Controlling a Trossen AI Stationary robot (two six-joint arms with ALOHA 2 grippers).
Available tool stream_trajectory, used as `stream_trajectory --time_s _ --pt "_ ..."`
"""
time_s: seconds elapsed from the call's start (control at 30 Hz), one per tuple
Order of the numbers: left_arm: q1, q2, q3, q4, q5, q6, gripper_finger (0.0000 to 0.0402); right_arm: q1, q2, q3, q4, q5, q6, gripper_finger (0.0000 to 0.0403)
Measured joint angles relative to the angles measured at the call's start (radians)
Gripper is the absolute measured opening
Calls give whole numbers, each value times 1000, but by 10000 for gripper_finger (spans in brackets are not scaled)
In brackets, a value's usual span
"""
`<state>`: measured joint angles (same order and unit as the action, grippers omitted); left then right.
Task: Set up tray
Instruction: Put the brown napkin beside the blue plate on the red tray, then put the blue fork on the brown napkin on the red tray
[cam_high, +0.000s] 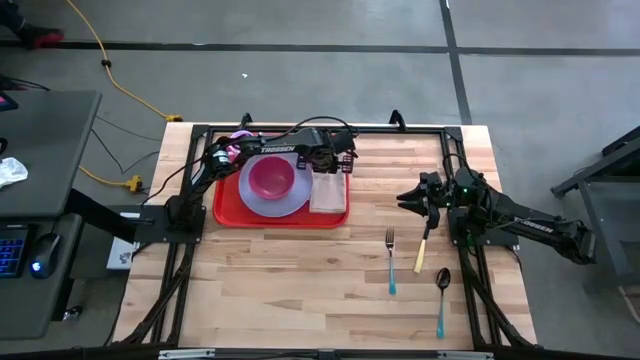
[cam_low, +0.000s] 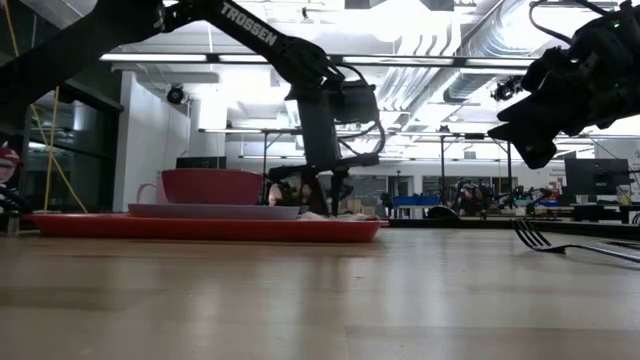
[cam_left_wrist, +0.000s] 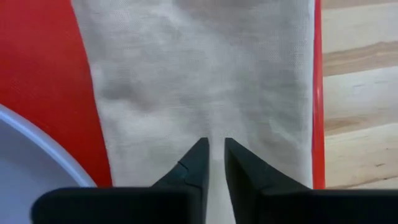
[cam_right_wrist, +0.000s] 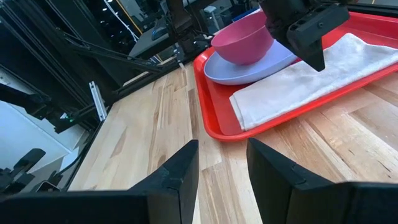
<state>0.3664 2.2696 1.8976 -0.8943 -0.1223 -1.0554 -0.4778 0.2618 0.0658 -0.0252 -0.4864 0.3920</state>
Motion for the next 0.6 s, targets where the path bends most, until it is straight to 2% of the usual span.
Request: stream_trajectory --time_s 0.23,0.47,0.6 --pt "0 0 -5 6 -16 1 119 0 0 0 -1 0 -5 114" --pt "0 0 -5 9 -2 3 129 0 0 0 -1 4 -8 114" --pt "0 0 11 0 41 5 129 0 0 0 -1 4 -8 114"
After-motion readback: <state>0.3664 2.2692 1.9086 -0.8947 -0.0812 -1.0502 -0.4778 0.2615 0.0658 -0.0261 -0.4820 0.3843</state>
